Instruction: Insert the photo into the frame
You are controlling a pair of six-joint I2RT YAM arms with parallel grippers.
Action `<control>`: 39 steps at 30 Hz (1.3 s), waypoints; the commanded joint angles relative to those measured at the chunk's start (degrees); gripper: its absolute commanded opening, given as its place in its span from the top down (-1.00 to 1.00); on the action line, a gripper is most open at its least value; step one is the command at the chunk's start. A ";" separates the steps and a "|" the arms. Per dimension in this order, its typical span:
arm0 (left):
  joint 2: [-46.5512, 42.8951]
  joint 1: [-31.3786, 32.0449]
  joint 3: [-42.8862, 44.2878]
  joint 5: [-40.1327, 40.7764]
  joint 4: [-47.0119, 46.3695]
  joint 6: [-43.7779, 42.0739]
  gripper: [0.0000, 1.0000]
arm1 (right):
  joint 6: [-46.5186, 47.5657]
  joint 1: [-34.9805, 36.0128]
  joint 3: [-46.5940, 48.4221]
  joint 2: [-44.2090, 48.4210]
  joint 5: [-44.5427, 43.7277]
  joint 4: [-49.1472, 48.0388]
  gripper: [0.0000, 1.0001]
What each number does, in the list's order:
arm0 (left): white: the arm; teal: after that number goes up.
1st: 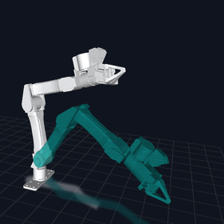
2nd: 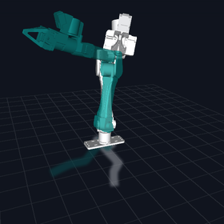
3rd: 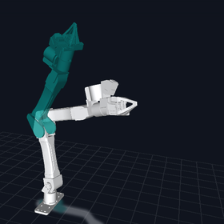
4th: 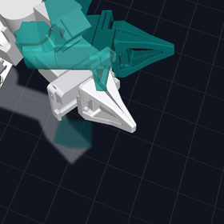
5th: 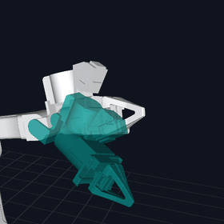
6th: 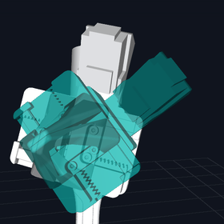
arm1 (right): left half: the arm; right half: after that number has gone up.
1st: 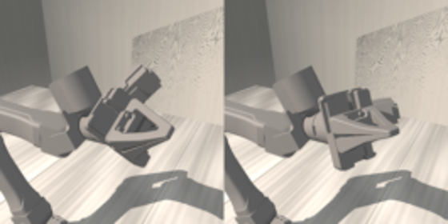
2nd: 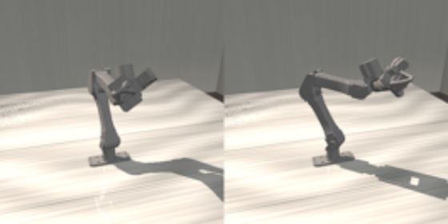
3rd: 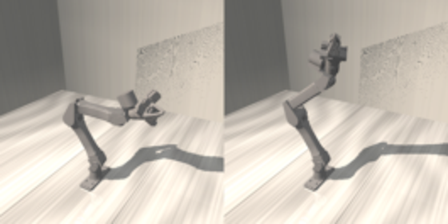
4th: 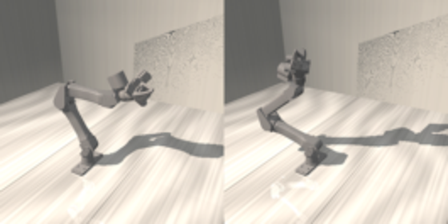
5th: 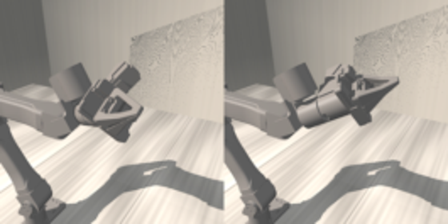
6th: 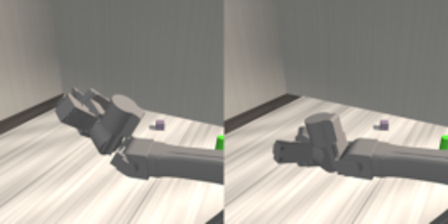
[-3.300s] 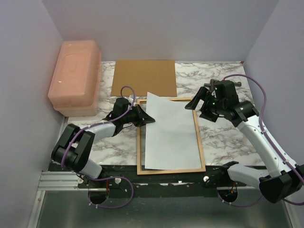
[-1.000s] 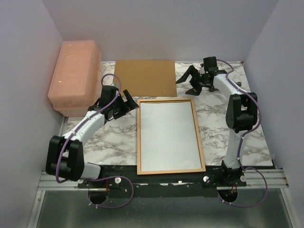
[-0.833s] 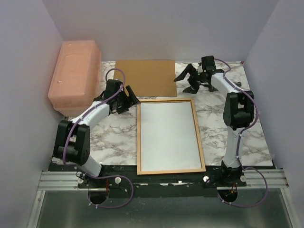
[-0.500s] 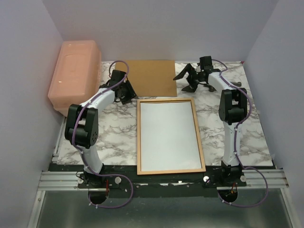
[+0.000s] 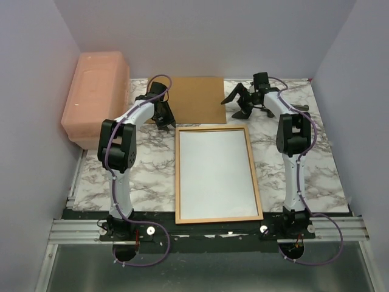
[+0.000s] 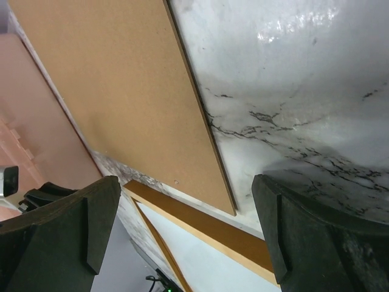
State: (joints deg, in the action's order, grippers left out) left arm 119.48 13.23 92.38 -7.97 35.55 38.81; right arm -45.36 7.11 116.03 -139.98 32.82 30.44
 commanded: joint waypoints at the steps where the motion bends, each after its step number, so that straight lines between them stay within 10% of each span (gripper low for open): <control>1: 1.06 -0.31 3.09 1.34 4.56 -1.01 0.22 | 2.02 -0.18 3.10 -4.55 -1.67 4.57 -1.00; 39: -49.86 -4.33 -27.95 -17.96 -17.08 -2.42 -0.46 | -6.66 12.47 15.97 -16.95 6.01 -4.45 -0.98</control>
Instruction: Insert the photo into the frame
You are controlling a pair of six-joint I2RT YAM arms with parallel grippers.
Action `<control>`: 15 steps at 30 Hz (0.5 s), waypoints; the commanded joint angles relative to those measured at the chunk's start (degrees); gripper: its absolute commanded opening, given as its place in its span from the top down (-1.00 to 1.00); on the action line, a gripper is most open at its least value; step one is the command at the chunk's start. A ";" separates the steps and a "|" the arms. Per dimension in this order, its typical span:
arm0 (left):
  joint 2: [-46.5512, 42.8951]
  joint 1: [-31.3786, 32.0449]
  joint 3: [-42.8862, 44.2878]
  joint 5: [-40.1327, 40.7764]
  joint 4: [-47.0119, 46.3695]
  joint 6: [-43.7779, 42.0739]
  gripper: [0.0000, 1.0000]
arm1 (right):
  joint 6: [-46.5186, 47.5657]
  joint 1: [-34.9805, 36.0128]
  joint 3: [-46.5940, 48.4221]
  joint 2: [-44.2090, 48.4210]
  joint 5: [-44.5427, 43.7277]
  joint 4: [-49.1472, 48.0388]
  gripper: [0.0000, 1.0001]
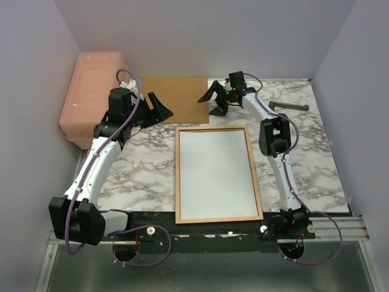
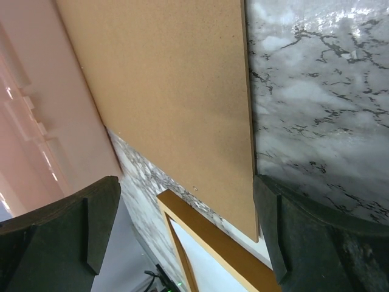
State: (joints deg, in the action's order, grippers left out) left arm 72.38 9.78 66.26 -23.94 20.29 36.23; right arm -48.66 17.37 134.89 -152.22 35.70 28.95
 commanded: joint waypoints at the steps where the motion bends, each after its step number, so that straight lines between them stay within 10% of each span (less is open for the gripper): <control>1: -3.12 -1.12 -2.43 -1.93 -1.78 0.11 -0.46 | -3.99 2.16 -3.81 -4.16 3.74 -4.19 -0.98; 15: -5.54 -2.20 -7.51 -0.01 0.36 -1.33 -0.47 | -10.98 3.02 -18.81 10.56 12.13 -21.90 -0.96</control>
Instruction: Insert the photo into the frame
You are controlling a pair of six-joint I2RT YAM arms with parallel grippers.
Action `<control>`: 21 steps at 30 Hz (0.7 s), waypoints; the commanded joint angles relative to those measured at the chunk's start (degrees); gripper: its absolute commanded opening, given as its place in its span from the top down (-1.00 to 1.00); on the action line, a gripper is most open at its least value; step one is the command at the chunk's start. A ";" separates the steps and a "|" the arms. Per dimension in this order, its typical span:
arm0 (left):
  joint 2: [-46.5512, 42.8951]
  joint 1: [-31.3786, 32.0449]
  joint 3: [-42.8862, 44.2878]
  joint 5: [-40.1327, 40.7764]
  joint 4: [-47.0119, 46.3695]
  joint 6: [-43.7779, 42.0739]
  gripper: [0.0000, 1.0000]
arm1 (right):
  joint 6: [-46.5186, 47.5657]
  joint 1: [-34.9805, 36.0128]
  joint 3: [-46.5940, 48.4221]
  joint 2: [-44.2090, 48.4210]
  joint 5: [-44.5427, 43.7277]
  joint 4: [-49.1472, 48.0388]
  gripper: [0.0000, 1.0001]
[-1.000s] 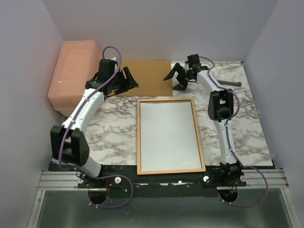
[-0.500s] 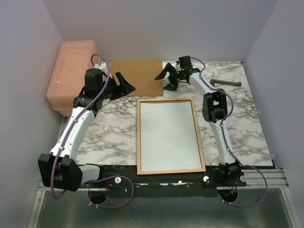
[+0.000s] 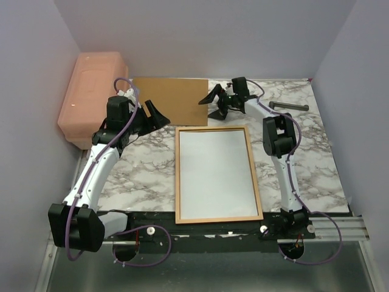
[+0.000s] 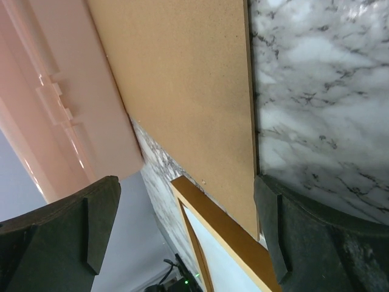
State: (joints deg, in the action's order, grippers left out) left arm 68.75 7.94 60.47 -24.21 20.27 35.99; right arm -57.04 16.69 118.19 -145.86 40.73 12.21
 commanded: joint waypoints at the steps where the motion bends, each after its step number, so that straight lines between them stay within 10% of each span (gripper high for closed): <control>1: -2.04 -0.39 -2.04 0.38 0.40 -1.18 -0.47 | -2.46 3.75 -3.04 4.97 7.35 -5.57 -0.96; 21: -4.13 -0.36 -5.03 0.46 2.70 -3.20 -0.48 | -7.46 4.22 1.22 4.53 8.49 -10.36 -0.92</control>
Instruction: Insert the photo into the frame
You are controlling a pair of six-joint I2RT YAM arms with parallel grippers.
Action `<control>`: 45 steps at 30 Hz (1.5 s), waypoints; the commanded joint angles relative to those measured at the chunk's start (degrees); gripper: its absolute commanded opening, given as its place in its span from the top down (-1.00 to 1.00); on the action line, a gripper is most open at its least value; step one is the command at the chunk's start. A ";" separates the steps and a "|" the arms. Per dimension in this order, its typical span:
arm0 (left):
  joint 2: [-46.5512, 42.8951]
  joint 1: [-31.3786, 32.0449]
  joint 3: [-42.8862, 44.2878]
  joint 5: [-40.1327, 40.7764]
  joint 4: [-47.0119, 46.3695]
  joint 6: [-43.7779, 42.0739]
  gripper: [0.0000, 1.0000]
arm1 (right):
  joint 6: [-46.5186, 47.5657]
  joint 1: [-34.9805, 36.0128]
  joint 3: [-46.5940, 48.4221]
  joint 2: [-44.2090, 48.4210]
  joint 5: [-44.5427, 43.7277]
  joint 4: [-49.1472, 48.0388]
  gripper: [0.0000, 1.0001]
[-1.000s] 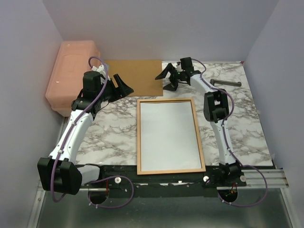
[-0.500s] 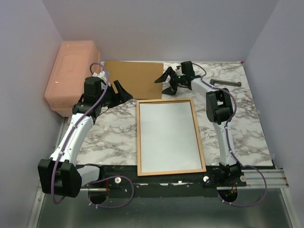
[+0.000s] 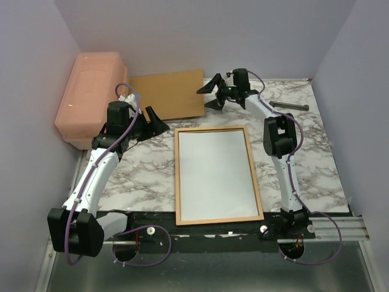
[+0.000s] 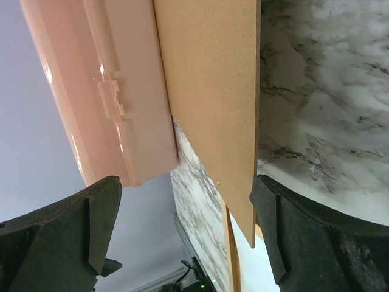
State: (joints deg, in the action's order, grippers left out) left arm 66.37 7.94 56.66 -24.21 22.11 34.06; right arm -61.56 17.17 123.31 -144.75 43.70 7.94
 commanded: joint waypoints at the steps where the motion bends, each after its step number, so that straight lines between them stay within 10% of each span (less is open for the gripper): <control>1: -1.86 -0.34 -1.42 0.55 0.98 -1.21 -0.48 | -2.43 3.75 -6.91 5.17 5.44 -6.35 -0.92; 14: -2.82 -0.39 -4.47 0.74 0.70 -0.67 -0.48 | 8.27 8.11 -35.79 25.79 -2.83 2.70 -0.92; 25: -4.46 -0.38 -5.86 1.86 2.45 -1.61 -0.48 | 21.04 7.04 -28.24 23.69 -23.46 23.85 -0.93; 45: -5.90 -0.38 -5.62 0.78 3.83 -1.54 -0.48 | 9.19 2.41 -40.49 20.88 -1.93 1.24 -0.42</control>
State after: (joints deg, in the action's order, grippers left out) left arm 61.78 7.94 50.17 -23.62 25.04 33.43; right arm -49.82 19.09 84.55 -123.20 37.54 14.79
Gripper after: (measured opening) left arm 0.741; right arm 0.723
